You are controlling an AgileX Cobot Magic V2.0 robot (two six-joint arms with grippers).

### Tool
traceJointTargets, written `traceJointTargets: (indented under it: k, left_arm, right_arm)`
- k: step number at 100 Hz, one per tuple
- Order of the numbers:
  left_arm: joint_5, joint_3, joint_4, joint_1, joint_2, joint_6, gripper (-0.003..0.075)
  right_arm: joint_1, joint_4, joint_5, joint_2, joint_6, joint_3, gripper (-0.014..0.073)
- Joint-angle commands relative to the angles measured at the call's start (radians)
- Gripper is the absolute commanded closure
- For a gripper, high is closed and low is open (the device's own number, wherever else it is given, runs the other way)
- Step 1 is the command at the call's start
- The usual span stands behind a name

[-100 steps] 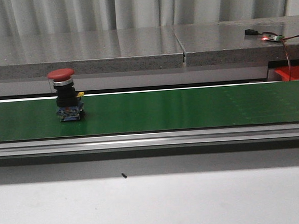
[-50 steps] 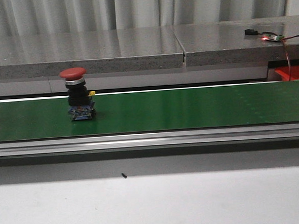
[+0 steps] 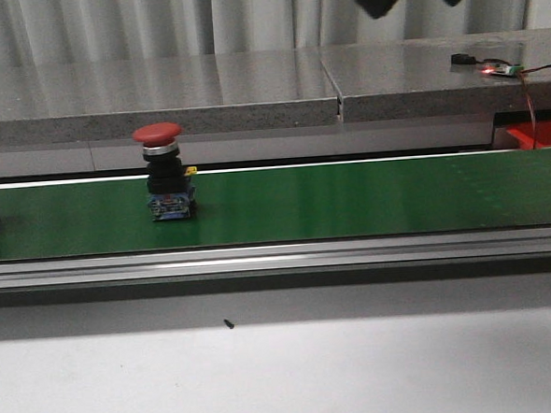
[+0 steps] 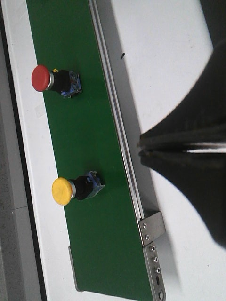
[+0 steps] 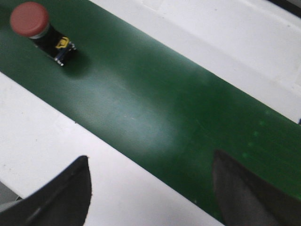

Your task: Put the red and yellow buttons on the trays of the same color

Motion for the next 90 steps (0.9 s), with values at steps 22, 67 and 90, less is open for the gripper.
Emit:
traceJointTargets:
  k: [22, 67, 90]
  left_arm:
    - [-0.065, -0.024, -0.021, -0.009, 0.007, 0.002, 0.0739]
    - [-0.065, -0.024, -0.021, -0.009, 0.007, 0.002, 0.0739]
    - [-0.065, -0.024, -0.021, -0.009, 0.007, 0.002, 0.0739]
  right_arm:
    - [0.090, 0.090, 0.005, 0.189, -0.127, -0.216, 0.0050]
    - [0.107, 0.170, -0.024, 0.460, -0.186, -0.435, 0.0050]
    - [0.107, 0.169, -0.062, 0.543, -0.186, -0.471, 0.0111]
